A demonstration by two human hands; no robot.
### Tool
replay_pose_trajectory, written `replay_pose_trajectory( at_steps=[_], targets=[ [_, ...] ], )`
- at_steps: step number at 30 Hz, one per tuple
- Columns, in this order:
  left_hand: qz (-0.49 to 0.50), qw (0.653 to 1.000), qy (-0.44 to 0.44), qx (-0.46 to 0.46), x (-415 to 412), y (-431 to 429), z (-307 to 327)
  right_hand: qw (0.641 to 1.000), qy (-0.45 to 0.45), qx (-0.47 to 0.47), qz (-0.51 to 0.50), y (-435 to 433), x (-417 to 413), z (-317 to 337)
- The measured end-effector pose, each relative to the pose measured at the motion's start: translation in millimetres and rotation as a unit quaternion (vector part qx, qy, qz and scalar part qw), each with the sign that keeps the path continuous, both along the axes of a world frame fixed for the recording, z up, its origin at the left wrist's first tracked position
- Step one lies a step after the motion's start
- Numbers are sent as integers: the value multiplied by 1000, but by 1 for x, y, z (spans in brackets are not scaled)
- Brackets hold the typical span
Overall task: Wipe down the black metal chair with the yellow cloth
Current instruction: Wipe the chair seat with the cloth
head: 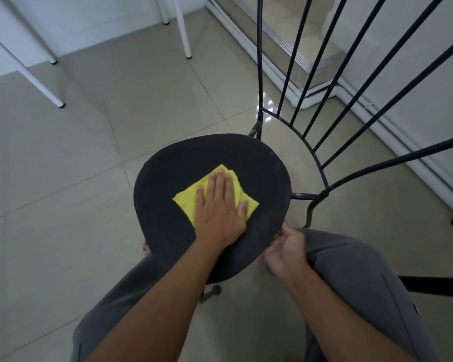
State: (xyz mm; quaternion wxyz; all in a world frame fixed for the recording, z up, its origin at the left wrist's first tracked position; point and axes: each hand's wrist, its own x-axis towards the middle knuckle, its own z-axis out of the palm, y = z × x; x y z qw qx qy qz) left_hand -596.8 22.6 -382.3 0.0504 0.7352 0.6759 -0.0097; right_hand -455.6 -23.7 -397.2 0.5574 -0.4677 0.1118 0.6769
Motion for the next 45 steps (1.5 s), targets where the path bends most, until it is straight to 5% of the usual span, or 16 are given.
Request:
replay_pose_trajectory(
  at_steps=[5, 14, 21, 29, 36, 45],
  targets=[
    [24, 1000, 9, 8, -29, -30, 1, 1000, -1, 4, -4, 2, 0, -3],
    [-26, 999, -33, -4, 42, -7, -2, 999, 26, 20, 4, 0, 0, 2],
    [54, 999, -4, 5, -20, -6, -1, 1000, -5, 9, 9, 2, 1, -5],
    [-3, 1000, -25, 5, 24, -3, -3, 1000, -8, 13, 12, 0, 1, 1],
    [46, 999, 9, 8, -40, 4, -3, 1000, -16, 6, 15, 0, 1, -1],
    [-57, 998, -22, 1, 21, -33, 0, 999, 52, -10, 1, 3, 2, 0]
  ],
)
